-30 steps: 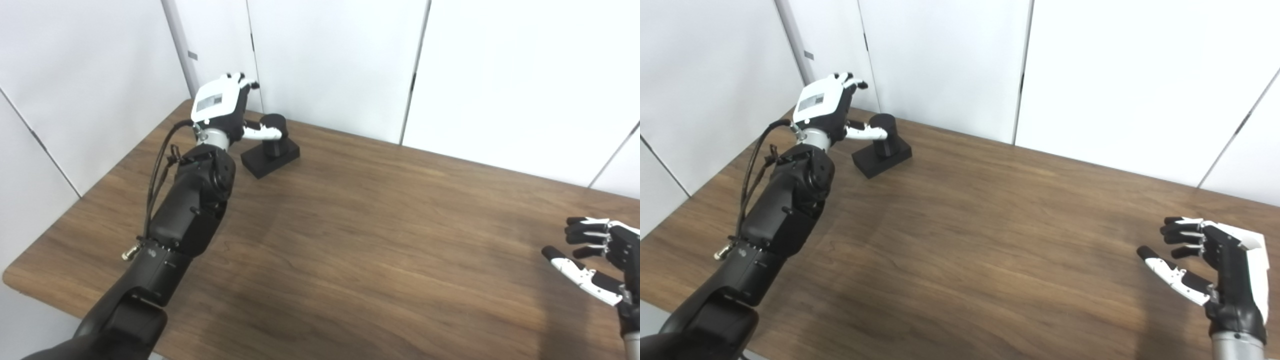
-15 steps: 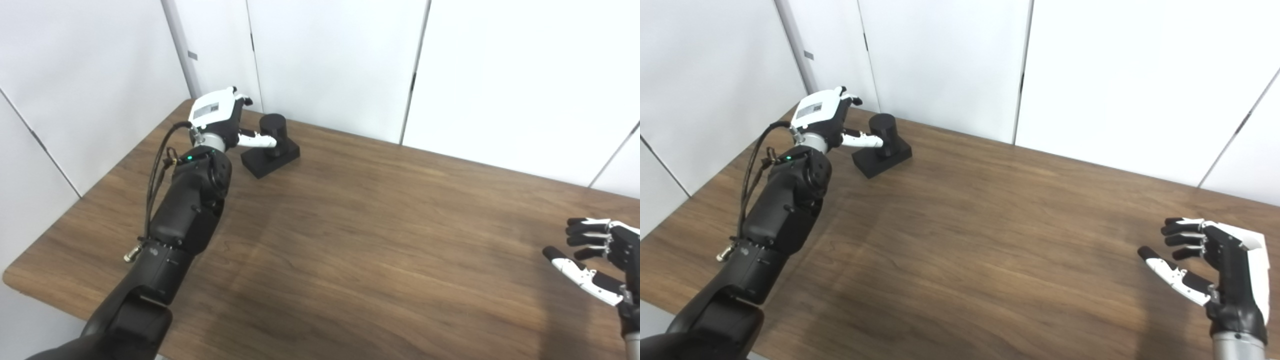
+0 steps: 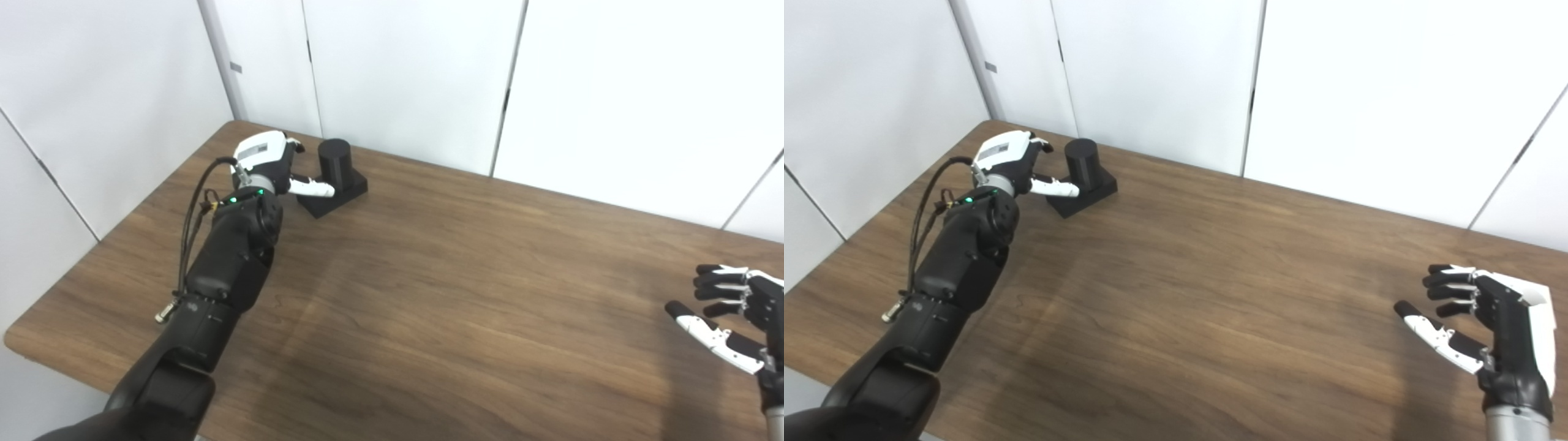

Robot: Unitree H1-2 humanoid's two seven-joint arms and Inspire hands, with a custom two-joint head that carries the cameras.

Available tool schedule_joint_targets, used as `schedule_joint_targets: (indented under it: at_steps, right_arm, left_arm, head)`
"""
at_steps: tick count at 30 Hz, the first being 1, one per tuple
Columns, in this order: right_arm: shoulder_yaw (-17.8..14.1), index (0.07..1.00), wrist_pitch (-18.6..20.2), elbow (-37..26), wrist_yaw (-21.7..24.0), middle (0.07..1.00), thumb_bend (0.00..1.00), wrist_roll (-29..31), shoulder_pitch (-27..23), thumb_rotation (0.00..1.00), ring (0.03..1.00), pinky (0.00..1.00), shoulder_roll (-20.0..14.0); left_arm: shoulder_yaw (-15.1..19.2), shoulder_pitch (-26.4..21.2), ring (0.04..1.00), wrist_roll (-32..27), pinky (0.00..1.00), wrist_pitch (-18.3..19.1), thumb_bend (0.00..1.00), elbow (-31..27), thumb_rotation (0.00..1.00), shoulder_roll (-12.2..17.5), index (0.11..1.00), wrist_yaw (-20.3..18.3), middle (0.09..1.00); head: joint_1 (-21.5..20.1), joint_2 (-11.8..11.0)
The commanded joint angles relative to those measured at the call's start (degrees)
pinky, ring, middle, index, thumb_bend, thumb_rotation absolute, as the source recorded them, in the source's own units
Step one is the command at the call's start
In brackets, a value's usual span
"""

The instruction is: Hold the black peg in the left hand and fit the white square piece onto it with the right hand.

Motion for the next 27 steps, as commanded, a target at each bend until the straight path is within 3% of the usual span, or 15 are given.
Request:
schedule_joint_targets:
  at_steps: [1, 7, 13, 27]
  right_arm:
    - [-0.2, 0.492, -2.2, -1.8, -0.3, 0.66, 0.5, 0.4, -1.6, 0.11, 0.549, 0.44, -0.2]
    - [-0.2, 0.492, -1.6, -2.2, -0.4, 0.665, 0.5, 0.2, -1.6, 0.11, 0.554, 0.44, -0.1]
    - [-0.3, 0.492, -1.0, -2.9, -0.3, 0.68, 0.5, 0.1, -1.5, 0.11, 0.555, 0.44, 0.0]
    - [-0.2, 0.492, -0.3, -3.9, -0.1, 0.683, 0.5, -0.1, -1.2, 0.11, 0.559, 0.44, 0.1]
  left_arm:
    - [-0.7, -3.2, 1.0, 1.3, 1.0, 0.1, 1.0, -0.2, 0.55, 1.4, 0.849, 0.3, 1.0]
    - [-4.3, -3.6, 1.0, 0.3, 1.0, 0.1, 1.0, 2.3, 0.53, 1.8, 0.842, 1.1, 1.0]
    - [-8.8, -4.2, 1.0, -0.2, 1.0, 0.1, 1.0, 3.4, 0.52, 2.9, 0.858, -2.9, 1.0]
    - [-13.9, -5.7, 1.0, -1.9, 1.0, 0.0, 0.91, 7.5, 0.48, 3.6, 0.844, -4.1, 1.0]
  head:
    - [0.0, 0.1]
    - [0.0, 0.3]
    - [-0.2, 0.5]
    - [-0.5, 0.8]
